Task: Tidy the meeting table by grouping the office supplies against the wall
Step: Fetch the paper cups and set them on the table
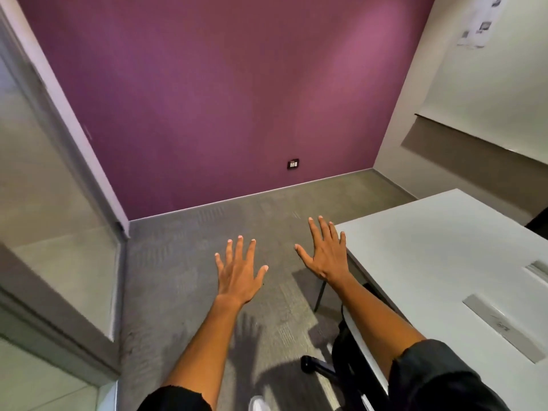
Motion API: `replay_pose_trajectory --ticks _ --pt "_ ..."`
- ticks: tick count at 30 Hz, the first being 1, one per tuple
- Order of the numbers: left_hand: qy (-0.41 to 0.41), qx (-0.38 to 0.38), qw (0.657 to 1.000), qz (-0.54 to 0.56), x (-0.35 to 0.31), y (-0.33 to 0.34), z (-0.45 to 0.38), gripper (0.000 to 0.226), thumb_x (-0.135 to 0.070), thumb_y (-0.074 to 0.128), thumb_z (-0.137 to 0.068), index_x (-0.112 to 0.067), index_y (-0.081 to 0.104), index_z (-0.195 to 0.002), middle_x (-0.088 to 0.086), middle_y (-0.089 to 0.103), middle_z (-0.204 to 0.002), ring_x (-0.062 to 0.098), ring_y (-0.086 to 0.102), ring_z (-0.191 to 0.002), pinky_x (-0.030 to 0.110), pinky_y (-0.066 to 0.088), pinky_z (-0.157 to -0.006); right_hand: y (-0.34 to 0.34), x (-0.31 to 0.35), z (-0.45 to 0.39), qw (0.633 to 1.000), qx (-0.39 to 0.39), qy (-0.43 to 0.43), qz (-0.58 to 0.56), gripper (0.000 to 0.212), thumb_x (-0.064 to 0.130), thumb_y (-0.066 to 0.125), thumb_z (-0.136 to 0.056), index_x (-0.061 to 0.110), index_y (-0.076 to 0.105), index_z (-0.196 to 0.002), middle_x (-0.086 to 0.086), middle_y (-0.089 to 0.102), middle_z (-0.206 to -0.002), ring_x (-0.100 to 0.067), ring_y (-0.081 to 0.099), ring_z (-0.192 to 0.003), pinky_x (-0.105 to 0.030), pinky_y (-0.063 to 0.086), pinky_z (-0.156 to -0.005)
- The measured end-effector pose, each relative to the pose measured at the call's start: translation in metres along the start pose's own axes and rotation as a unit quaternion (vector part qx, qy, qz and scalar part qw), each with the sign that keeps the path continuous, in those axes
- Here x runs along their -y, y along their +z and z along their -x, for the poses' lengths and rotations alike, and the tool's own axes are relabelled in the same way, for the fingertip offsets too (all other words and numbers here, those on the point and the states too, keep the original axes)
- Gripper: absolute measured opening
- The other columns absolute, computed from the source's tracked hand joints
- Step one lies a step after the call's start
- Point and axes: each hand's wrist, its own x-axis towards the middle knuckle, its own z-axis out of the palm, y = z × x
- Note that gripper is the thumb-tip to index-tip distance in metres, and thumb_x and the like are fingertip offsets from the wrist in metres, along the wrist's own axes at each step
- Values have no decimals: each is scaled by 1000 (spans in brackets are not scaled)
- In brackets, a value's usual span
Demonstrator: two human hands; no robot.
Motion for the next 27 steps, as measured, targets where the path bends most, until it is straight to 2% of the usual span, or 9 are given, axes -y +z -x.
replay_pose_trajectory --ticks 5,14,21,27 --pt "-9 17 1000 -9 49 12 -64 74 -61 34 -93 -27 7 -153 7 -2 -163 31 -7 -150 60 2 -118 43 27 -70 1000 21 -6 -5 84 74 24 -88 29 0 -155 -5 3 -164 -30 6 -151 -58 10 -120" --pt "22 55 998 -14 80 21 -262 78 -65 34 -91 -28 5 -153 5 -6 -163 29 -10 -150 60 -1 -118 98 33 -252 999 26 34 -11 85 76 18 -86 29 0 -155 -5 2 -164 -30 6 -151 -57 9 -120" --pt "57 76 995 -19 68 24 -404 78 -65 33 -91 -28 3 -153 5 -9 -163 29 -11 -149 60 -2 -118 105 7 -368 997 14 79 -13 85 75 20 -87 28 1 -154 -5 5 -164 -31 8 -150 -58 11 -120" --pt "124 100 987 -10 36 53 -528 79 -65 33 -91 -27 2 -153 6 -10 -162 30 -12 -149 60 -3 -117 122 -41 -453 990 12 142 -7 86 76 19 -86 29 -2 -154 -5 1 -164 -32 6 -151 -57 7 -120"
